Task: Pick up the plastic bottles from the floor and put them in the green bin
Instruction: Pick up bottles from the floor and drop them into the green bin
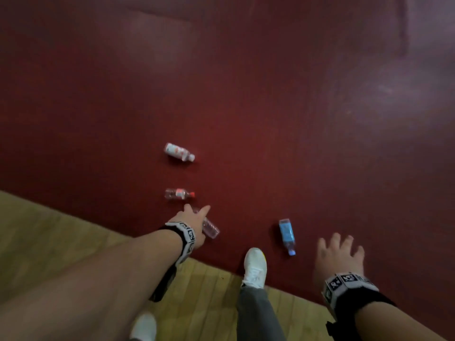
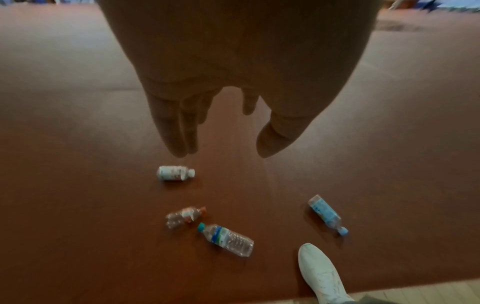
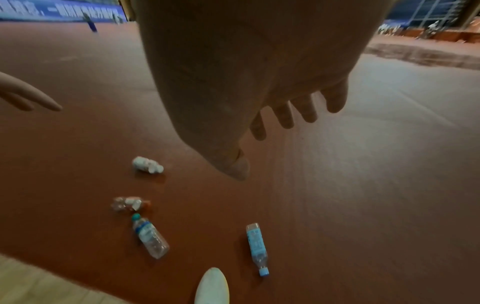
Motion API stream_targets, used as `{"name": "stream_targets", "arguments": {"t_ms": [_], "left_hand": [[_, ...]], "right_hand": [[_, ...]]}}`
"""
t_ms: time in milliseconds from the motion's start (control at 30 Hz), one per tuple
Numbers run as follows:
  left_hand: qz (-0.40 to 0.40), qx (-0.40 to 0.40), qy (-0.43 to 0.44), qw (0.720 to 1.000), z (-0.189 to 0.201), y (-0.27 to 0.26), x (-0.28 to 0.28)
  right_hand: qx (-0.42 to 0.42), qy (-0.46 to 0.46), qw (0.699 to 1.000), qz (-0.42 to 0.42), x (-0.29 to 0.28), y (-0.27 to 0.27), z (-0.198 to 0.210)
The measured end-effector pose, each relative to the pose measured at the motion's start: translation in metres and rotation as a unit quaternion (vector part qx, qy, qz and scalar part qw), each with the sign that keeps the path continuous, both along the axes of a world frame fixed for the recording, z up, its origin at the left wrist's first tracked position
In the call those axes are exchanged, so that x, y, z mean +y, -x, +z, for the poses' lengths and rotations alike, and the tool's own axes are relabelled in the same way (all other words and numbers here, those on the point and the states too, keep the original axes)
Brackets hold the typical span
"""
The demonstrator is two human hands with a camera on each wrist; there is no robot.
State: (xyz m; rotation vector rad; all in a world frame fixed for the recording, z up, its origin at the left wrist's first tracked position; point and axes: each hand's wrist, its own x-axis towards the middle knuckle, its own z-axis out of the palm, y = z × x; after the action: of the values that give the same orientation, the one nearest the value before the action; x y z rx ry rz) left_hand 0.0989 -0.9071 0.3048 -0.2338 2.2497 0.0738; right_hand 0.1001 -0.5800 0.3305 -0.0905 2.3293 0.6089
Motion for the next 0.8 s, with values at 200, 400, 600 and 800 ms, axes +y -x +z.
{"name": "stream_targets", "arguments": {"t_ms": [200, 400, 600, 800], "left_hand": [[0.016, -0.066, -0.029, 0.997, -0.183, 0.013, 0.020], [0.069, -0.133, -0.047, 0.988, -0.308, -0.004, 0.025], [0.169, -0.146, -0.061, 0.973, -0.391, -0.009, 0.027], [0.264, -0.109, -0.042, 0.958, -0.448, 0.004, 0.028]], "right_hand": [[-0.075, -0.046, 0.996, 0.015, 0.027, 0.016, -0.131], [-0.121, -0.071, 0.990, 0.031, 0.056, 0.003, -0.225], [-0.174, -0.086, 0.978, 0.072, 0.077, -0.015, -0.295], [-0.238, -0.114, 0.962, 0.076, 0.091, -0.017, -0.345]]}}
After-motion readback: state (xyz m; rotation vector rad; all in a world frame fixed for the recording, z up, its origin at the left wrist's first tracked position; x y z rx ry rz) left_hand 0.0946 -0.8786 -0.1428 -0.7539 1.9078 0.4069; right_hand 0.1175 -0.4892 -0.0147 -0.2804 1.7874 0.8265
